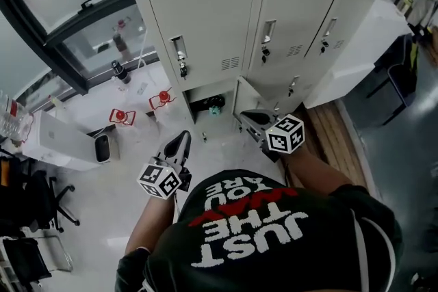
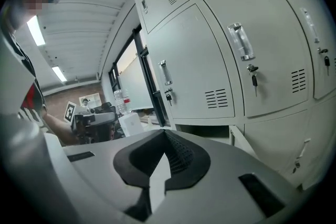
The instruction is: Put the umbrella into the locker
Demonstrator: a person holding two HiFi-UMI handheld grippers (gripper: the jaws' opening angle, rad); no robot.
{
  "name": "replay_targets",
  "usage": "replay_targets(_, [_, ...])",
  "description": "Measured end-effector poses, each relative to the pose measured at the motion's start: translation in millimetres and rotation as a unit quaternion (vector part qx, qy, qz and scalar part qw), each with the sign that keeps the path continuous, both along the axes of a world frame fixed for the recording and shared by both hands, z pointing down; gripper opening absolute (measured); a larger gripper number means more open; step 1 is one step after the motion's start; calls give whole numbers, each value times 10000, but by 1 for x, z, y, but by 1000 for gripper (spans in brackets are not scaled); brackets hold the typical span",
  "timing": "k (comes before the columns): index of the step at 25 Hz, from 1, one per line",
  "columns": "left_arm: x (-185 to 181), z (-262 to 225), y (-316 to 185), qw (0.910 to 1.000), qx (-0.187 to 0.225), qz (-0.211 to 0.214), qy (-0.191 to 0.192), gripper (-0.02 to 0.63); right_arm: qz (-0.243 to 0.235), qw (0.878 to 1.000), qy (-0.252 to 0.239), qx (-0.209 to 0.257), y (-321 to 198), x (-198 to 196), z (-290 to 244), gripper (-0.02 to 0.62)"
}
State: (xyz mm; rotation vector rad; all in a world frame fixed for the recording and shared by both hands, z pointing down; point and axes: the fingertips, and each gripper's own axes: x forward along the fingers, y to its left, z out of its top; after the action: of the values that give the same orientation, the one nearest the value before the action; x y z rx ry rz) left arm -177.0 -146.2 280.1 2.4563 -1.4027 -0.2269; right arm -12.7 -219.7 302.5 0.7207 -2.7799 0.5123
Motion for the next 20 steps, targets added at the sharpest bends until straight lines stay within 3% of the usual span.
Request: replay_targets(20, [-3,-3,-7,10000,-24,-26,58,-5,-141,9997,172,75,-6,-11,4,34])
